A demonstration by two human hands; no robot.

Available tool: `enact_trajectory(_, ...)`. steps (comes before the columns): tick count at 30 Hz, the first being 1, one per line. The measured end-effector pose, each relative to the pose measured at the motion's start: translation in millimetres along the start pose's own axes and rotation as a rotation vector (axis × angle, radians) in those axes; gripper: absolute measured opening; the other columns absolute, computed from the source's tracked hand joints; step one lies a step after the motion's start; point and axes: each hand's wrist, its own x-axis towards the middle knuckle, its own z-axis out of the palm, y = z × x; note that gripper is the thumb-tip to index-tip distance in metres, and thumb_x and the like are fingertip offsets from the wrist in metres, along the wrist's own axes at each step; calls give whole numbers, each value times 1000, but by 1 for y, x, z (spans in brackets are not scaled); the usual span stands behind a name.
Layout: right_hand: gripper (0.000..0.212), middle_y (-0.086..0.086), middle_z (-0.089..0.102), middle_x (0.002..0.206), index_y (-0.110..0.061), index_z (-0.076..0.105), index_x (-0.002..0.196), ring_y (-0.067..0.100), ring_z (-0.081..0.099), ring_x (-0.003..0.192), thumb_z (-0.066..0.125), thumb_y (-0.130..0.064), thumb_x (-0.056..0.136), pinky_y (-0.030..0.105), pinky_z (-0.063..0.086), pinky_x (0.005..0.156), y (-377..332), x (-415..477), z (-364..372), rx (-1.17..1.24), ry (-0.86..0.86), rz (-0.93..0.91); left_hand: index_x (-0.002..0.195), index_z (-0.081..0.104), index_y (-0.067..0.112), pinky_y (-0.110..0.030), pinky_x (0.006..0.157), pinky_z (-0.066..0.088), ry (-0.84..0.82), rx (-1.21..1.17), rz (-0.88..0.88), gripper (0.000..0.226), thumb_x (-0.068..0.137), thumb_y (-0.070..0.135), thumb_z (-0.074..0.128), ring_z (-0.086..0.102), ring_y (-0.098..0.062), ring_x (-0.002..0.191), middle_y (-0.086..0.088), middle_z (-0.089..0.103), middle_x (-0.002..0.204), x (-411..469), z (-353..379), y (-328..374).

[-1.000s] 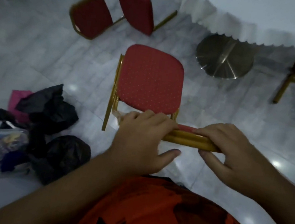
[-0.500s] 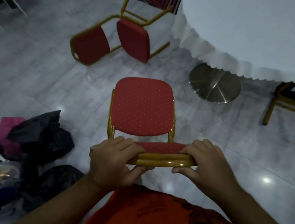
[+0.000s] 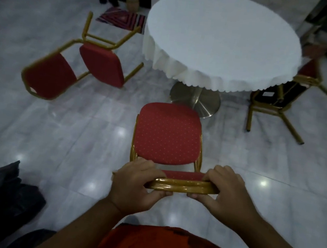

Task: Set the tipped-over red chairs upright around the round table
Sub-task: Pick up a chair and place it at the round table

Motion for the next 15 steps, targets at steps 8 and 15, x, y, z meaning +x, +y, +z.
enact_trajectory(8, 45, -21, 47, 84, -36, 52, 86, 5, 43, 79, 48, -81, 79, 34, 37, 71, 18, -13, 7, -98, 120, 112, 97, 66, 39, -28, 70, 44, -217, 65, 84, 34, 83, 70, 62, 51, 0, 84, 22, 61, 91, 37, 13, -3)
enact_trajectory(15, 46, -14, 46, 87, -33, 48, 89, 13, 43, 82, 44, -78, 80, 38, 40, 70, 37, 44, -1, -205, 203, 170, 105, 62, 37, -33, 83, 39, -335, 207, 76, 44, 83, 74, 53, 49, -8, 94, 17, 57, 102, 108, 16, -24)
